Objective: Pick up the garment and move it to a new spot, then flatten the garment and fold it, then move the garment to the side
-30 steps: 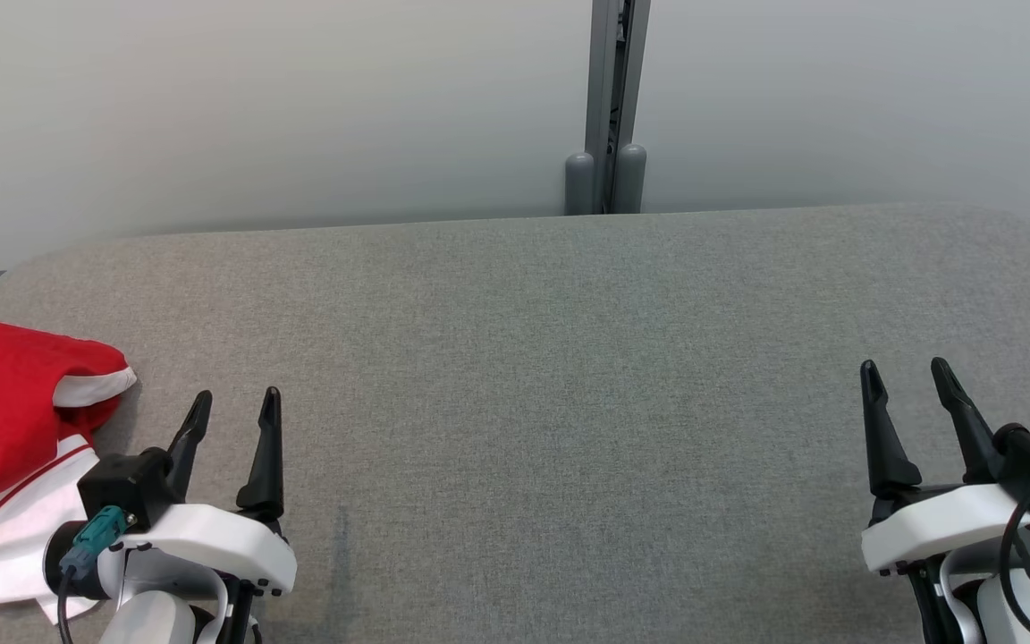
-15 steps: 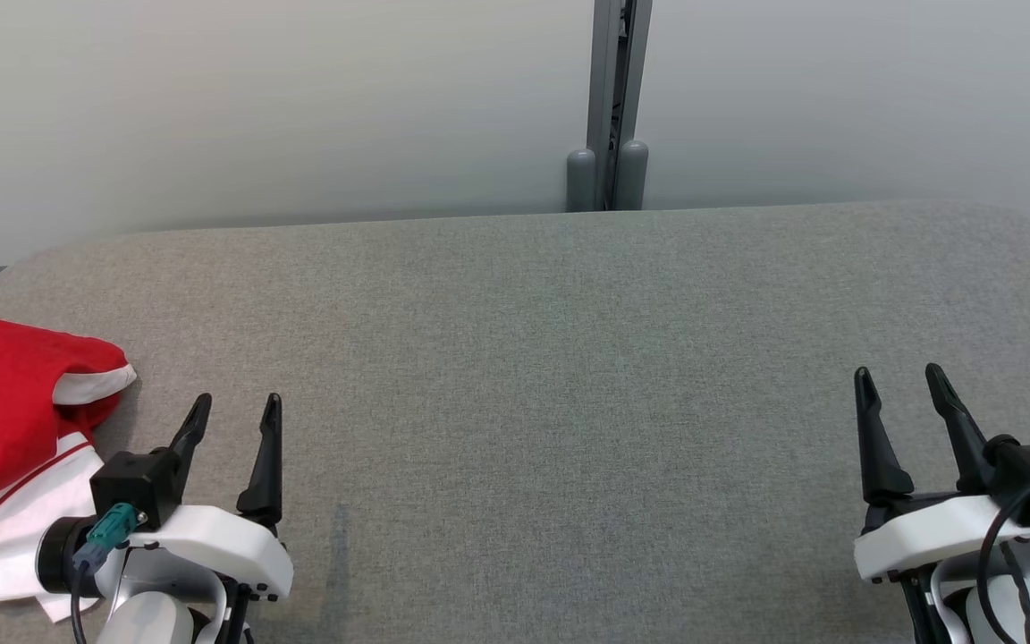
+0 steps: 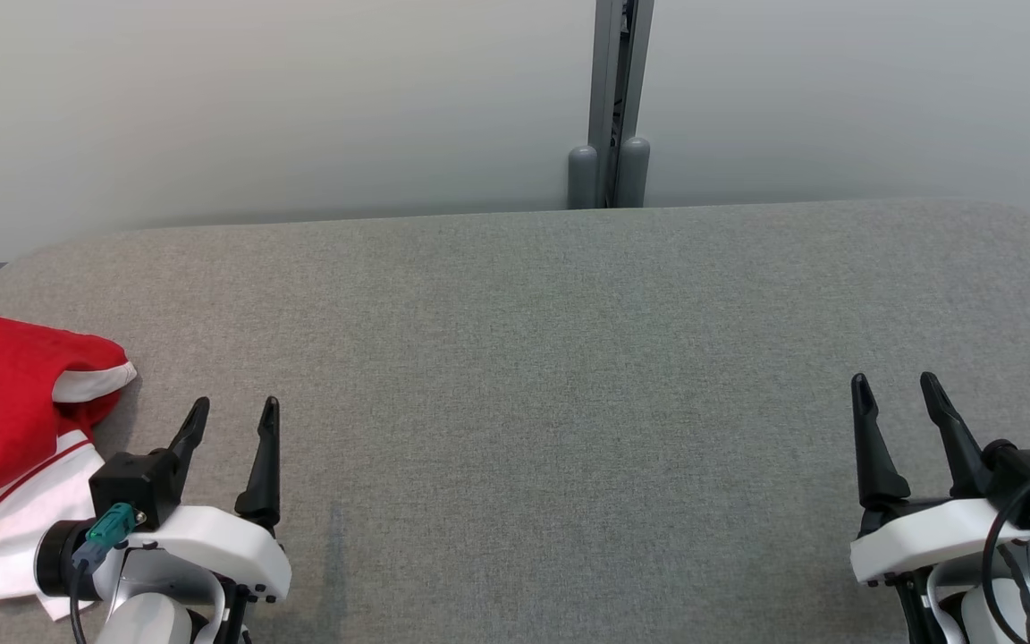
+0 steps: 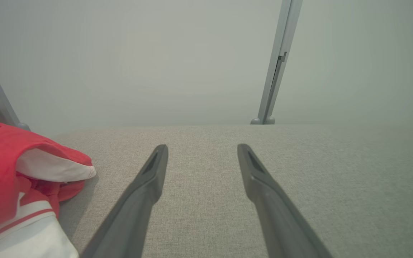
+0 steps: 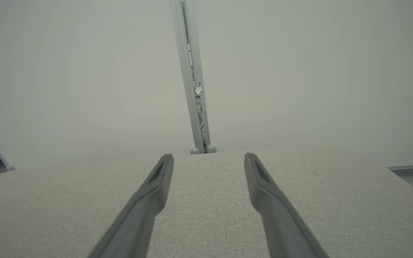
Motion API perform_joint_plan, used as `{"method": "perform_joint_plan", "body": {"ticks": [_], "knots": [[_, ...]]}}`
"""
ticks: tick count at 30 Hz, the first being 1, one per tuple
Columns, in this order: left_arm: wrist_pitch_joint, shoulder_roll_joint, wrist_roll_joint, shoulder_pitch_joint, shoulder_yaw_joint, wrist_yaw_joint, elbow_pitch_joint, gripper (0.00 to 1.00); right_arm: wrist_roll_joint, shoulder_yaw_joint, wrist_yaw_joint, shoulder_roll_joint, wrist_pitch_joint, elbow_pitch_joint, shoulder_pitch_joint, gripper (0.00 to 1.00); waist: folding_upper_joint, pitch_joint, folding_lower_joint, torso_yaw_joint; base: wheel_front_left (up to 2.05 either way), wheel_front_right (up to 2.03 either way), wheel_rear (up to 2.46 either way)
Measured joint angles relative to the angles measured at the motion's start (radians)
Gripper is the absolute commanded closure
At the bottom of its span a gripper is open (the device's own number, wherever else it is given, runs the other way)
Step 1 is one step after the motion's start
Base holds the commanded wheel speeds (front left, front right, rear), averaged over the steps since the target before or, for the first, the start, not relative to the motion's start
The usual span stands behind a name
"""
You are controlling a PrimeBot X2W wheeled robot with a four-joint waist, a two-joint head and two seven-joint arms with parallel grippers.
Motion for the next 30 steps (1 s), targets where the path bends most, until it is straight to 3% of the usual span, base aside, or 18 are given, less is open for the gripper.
{"method": "perform_joint_plan", "body": {"ticks": [18, 30], "knots": [[-0.003, 0.012, -0.010, -0.004, -0.013, 0.007, 0.000, 0.00, -0.012, -0.007, 0.000, -0.001, 0.000, 0.029, -0.005, 0.00, 0.0000, 0.001, 0.0000, 0.017, 0.00, 0.00, 0.00], [-0.022, 0.021, -0.035, -0.026, 0.019, 0.027, -0.002, 0.00, -0.022, 0.026, 0.000, 0.001, 0.000, -0.012, -0.020, 0.00, 0.0001, 0.013, 0.0000, 0.104, 0.00, 0.00, 0.00]]}}
